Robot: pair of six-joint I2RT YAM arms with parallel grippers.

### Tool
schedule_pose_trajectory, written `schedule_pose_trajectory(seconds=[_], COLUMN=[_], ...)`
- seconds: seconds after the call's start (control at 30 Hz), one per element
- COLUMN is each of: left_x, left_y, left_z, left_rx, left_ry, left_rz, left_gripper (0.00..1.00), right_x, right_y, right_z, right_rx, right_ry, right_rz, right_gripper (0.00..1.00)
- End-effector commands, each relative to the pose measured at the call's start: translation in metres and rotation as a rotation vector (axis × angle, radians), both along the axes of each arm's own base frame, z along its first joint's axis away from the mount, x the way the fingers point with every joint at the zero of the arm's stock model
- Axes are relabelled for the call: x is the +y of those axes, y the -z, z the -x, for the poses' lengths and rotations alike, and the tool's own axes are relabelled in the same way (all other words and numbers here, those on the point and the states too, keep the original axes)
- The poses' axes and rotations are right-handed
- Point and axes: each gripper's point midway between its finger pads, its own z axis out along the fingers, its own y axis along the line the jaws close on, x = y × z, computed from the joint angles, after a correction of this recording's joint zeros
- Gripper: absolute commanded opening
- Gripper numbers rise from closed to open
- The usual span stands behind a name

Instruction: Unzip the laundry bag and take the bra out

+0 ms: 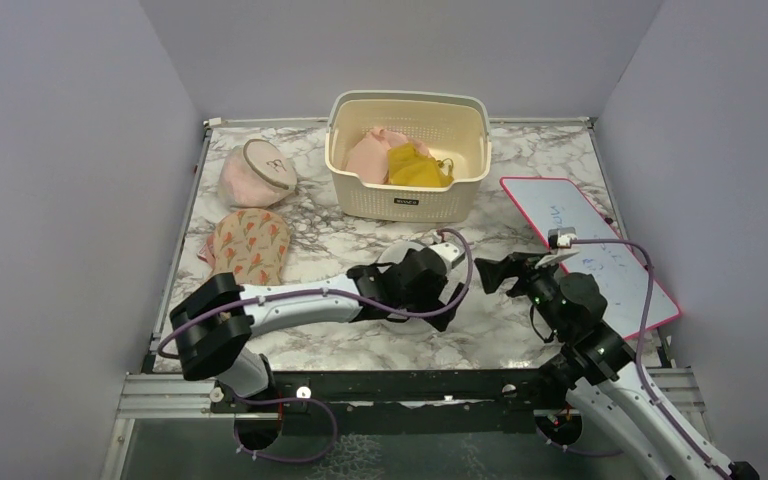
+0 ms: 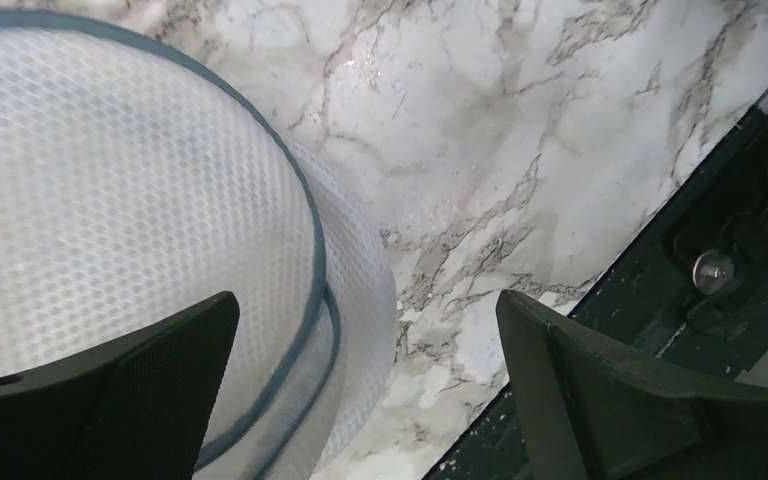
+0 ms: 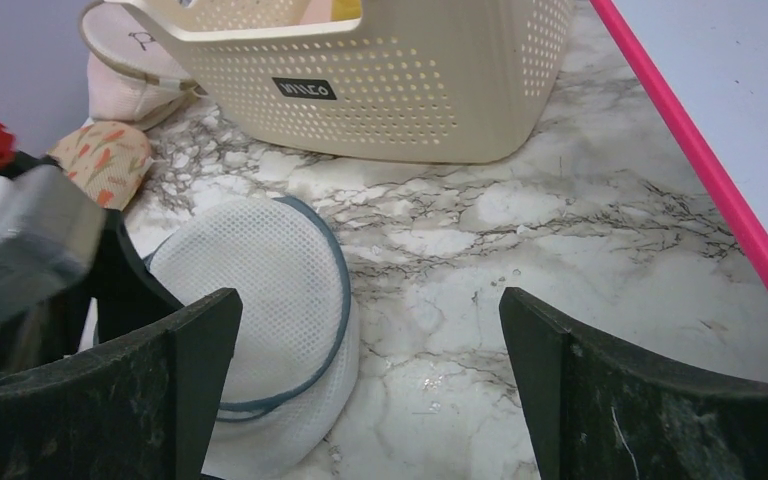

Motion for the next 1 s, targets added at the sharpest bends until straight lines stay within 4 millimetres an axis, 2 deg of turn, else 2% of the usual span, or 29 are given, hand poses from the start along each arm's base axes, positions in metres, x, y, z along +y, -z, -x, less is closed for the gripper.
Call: schedule_pose_trajectory(seconds=[0.0,0.13,0.23,0.3,0.33,0.37,0.43,0.53,0.6,0.7,0.8,0.87,0.97], left_x=[0.002,0.005,0.014,0.024,0.034,0.041,0.05,0.057,0.065,0.096,0.15,0.181,0.207], left_y=[-0.014,-0.027,-0.056,-0.076,-0.079,-0.091,-0.101,-0.123,-0.147,-0.191,-0.245,-0.284,-0.332], left_z=[-0.001,0.012,0.008,0.001,-0.004,-0.012,-0.016,-0.021,-0.033,-0.071,-0.112,-0.123,-0.115], left_rx=[-0.103,-0.116,-0.163,-0.198,-0.205,-0.222,-0.222,-0.245,-0.303,-0.439,-0.586,-0.689,-0.8], left_ry=[0.078,0.108,0.04,-0.022,-0.068,-0.125,-0.152,-0.132,-0.139,-0.245,-0.455,-0.557,-0.596], left_rz=[0.108,0.246,0.348,0.377,0.347,0.342,0.328,0.345,0.367,0.36,0.349,0.353,0.38], left_gripper=[0.98,0.99,0.99,0.99,0.99,0.99,0.99,0.99,0.99,0.99,0.99,0.99,0.99], right_x=[0.011,0.029,0.018,0.01,0.009,0.008,0.009,0.022,0.033,0.038,0.03,0.018,-0.001], right_y=[-0.015,-0.02,-0.019,-0.018,-0.019,-0.02,-0.021,-0.03,-0.042,-0.073,-0.119,-0.149,-0.198], right_z=[0.005,0.019,0.012,0.007,0.006,0.005,0.005,0.011,0.017,0.02,0.019,0.02,0.026], right_rx=[-0.017,-0.013,-0.024,-0.021,-0.032,-0.034,-0.008,0.011,-0.006,-0.022,-0.061,-0.095,-0.179], right_ry=[-0.057,-0.181,-0.107,-0.05,-0.048,-0.042,-0.043,-0.129,-0.212,-0.244,-0.208,-0.165,-0.116], right_rz=[-0.035,-0.069,-0.069,-0.072,-0.062,-0.058,-0.058,-0.037,-0.017,-0.037,-0.025,0.013,0.058], right_gripper=[1.0,0.98,0.99,1.0,1.0,1.0,1.0,1.0,1.0,1.0,1.0,1.0,1.0])
